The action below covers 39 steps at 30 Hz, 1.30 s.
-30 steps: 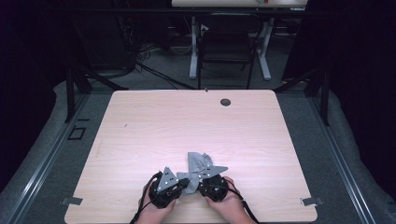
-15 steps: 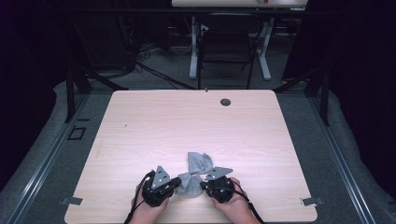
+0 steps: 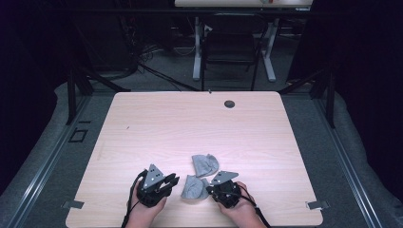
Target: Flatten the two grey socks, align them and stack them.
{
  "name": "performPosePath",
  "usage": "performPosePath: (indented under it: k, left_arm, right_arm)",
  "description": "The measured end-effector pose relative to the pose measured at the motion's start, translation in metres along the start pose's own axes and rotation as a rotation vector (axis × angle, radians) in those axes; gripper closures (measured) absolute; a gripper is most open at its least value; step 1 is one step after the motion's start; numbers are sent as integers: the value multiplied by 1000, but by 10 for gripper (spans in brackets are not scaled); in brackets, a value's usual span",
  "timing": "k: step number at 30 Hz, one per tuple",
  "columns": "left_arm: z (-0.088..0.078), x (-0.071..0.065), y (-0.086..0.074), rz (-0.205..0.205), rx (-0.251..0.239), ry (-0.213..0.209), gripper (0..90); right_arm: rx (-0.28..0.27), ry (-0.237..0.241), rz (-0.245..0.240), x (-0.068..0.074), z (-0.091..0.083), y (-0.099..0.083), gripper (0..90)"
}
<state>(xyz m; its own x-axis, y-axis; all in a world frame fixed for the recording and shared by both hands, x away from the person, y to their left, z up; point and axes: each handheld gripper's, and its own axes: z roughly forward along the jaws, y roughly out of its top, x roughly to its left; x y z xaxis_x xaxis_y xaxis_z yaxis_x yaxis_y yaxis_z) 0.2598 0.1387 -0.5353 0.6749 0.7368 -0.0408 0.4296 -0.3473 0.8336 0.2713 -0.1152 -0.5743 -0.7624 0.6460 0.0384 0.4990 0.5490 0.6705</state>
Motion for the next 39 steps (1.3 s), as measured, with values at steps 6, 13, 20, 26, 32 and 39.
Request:
performPosePath:
  k: [6, 13, 20, 26, 32, 39]
  left_arm:
    - [14, -17, -1, 42, 29, -70, 749]
    - [31, -39, -2, 101, 68, -119, 708]
    - [43, -49, -6, 115, 97, -92, 594]
    - [51, -48, -14, 159, 140, -46, 771]
    - [43, -37, -12, 132, 116, -34, 871]
    - [22, -12, -3, 50, 57, 35, 870]
  right_arm:
    - [1, 6, 2, -1, 0, 1, 900]
    - [1, 7, 8, 0, 0, 0, 900]
    - [-4, 10, 15, 0, 1, 0, 900]
    - [-2, 7, 5, -1, 0, 0, 900]
    - [0, 10, 7, -1, 0, 0, 900]
    - [-1, 10, 2, -1, 0, 0, 900]
